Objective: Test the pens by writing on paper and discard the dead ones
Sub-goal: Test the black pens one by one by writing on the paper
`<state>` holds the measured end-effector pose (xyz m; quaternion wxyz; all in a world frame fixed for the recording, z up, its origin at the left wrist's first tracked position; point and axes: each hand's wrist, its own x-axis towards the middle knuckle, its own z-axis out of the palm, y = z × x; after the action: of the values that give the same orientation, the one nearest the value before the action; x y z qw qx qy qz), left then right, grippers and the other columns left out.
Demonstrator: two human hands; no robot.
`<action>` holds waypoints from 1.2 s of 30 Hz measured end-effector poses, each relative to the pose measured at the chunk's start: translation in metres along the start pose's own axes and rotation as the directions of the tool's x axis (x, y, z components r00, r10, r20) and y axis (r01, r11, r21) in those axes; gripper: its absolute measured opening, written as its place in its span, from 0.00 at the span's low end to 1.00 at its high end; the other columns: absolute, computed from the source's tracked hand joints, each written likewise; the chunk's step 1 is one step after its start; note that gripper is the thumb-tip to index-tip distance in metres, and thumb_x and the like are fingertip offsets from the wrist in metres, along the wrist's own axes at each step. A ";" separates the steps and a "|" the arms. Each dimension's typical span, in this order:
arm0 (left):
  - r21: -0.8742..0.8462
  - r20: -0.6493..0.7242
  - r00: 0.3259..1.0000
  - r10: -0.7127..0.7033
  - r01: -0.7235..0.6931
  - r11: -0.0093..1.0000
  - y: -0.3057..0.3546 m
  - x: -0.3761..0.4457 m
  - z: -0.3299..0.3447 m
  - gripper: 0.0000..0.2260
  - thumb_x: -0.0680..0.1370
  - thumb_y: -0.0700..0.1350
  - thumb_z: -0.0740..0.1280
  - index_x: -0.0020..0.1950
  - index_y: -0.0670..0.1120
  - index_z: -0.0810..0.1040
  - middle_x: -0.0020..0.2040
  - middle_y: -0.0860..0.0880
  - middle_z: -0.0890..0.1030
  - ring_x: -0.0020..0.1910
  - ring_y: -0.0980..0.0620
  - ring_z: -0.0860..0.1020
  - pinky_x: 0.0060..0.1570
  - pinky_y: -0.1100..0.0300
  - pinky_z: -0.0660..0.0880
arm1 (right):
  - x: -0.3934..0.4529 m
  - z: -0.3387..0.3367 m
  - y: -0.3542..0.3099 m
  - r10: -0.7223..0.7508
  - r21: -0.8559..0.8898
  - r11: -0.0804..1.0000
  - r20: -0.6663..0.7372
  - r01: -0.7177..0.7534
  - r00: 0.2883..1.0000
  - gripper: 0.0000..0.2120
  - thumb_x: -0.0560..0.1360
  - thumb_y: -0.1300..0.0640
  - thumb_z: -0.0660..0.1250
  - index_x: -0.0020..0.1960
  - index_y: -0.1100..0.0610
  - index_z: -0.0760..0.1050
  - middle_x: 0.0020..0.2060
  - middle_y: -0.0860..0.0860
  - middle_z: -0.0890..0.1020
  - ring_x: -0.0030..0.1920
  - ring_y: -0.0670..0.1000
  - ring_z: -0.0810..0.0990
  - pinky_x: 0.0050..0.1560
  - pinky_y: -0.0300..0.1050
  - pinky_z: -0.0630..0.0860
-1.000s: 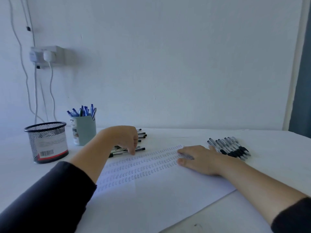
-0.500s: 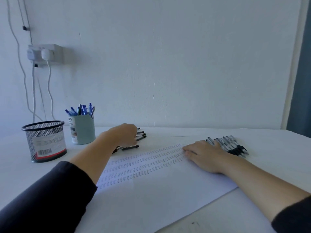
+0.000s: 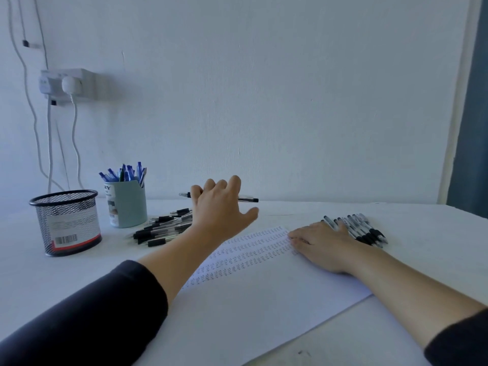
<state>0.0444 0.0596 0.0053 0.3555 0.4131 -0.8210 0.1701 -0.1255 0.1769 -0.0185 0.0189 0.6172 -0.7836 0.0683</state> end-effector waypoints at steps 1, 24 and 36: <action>0.023 -0.002 1.000 0.006 -0.006 1.000 0.002 -0.001 0.000 0.21 0.72 0.65 0.62 0.46 0.49 0.63 0.38 0.53 0.71 0.44 0.50 0.67 0.48 0.54 0.58 | 0.000 0.000 0.000 -0.002 -0.002 1.000 -0.001 0.002 1.000 0.19 0.83 0.48 0.45 0.58 0.50 0.73 0.60 0.43 0.76 0.68 0.50 0.63 0.68 0.67 0.47; -0.309 -0.080 0.971 0.223 -0.237 0.921 0.005 -0.005 0.001 0.15 0.77 0.34 0.62 0.62 0.40 0.78 0.61 0.39 0.72 0.45 0.40 0.79 0.40 0.47 0.78 | -0.003 -0.009 0.008 0.054 -0.008 0.999 0.040 -0.054 0.998 0.23 0.82 0.57 0.46 0.72 0.39 0.61 0.76 0.41 0.56 0.77 0.47 0.43 0.70 0.68 0.33; -0.781 0.577 0.797 -0.180 0.602 0.166 0.062 -0.008 -0.030 0.06 0.76 0.40 0.69 0.41 0.38 0.77 0.31 0.44 0.78 0.25 0.53 0.72 0.24 0.64 0.70 | -0.004 -0.013 0.014 0.097 0.023 0.995 0.108 -0.100 0.989 0.26 0.78 0.59 0.49 0.68 0.33 0.64 0.76 0.45 0.57 0.76 0.49 0.41 0.66 0.71 0.28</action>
<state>0.0114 0.1184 0.0209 0.4052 0.3436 -0.6644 -0.5256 -0.1386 0.1856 -0.0070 -0.0351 0.5807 -0.8120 0.0471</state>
